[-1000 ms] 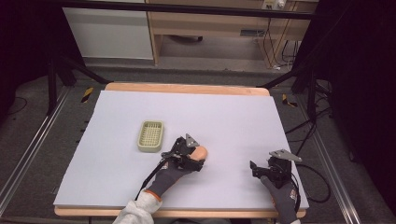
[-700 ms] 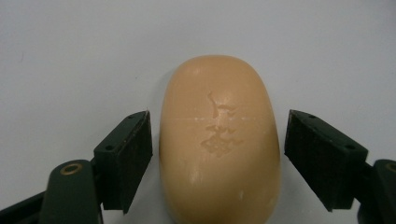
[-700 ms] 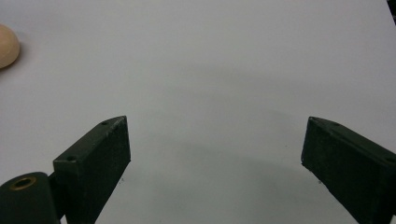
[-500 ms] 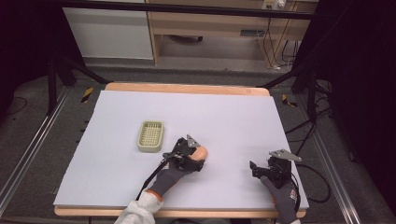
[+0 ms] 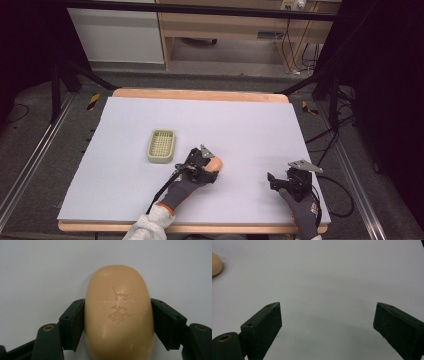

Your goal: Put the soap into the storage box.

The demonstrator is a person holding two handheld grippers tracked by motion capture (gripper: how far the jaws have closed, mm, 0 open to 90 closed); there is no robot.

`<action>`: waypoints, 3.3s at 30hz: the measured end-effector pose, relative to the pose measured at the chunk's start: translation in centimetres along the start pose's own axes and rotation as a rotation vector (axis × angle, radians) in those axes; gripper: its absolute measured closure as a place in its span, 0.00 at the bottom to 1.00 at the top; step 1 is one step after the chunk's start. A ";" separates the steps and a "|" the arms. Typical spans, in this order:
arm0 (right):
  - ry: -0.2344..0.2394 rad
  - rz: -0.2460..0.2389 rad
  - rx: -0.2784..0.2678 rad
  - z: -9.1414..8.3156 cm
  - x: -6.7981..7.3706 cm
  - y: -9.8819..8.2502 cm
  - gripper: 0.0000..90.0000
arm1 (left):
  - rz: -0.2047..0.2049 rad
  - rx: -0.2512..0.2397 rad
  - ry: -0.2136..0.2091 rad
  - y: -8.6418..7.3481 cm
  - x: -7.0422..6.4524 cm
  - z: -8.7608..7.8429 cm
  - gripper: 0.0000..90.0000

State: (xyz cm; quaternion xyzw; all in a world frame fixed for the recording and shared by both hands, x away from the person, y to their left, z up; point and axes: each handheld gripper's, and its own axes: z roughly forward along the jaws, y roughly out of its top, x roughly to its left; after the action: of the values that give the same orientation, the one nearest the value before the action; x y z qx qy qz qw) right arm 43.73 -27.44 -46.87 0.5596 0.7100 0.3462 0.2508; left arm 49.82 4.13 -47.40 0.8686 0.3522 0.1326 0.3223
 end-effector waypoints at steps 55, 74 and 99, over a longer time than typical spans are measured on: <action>0.007 0.005 0.005 0.0 0.1 0.0 0.09 | 0.038 -0.069 0.004 0.0 1.3 -4.8 0.35; -0.001 0.004 0.004 0.0 0.0 0.0 0.09 | -0.024 -0.120 0.059 -1.8 4.6 -8.2 0.35; 0.000 -0.006 -0.005 -0.1 0.1 0.1 0.09 | -0.112 -0.168 0.166 -1.7 9.2 -10.9 0.35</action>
State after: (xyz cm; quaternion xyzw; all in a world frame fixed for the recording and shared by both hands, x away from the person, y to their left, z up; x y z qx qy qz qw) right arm 43.71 -27.33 -46.77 0.5566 0.7109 0.3472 0.2536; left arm 50.52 16.53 -40.19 0.8036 0.4134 0.2147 0.3705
